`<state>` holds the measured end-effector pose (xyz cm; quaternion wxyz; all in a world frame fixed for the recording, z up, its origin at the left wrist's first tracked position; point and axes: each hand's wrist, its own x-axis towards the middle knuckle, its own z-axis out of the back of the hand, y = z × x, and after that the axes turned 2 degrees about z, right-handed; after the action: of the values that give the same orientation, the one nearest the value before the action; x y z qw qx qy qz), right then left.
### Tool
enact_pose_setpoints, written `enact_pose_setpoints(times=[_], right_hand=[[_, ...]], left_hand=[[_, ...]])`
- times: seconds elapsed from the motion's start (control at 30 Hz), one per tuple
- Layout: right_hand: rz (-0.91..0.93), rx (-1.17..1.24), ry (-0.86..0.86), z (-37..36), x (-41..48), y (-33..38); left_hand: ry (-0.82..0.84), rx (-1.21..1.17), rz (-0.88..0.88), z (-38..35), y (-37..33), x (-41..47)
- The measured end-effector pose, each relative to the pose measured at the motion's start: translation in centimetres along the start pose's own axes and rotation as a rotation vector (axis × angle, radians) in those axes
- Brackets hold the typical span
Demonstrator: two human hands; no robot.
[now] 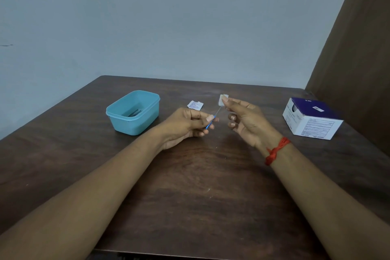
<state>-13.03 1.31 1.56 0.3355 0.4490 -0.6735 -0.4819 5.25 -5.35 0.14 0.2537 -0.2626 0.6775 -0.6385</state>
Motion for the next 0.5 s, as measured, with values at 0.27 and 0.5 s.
enact_pose_setpoints(times=[0.27,0.5], right_hand=[[0.023,-0.043,-0.049,0.2,0.3,-0.08],[0.037,-0.082,-0.063,0.21,0.34,-0.09]], left_hand=[[-0.119,0.028,-0.021,-0.32,0.21,0.18],[-0.024,0.022,0.008,0.05,0.12,0.04]])
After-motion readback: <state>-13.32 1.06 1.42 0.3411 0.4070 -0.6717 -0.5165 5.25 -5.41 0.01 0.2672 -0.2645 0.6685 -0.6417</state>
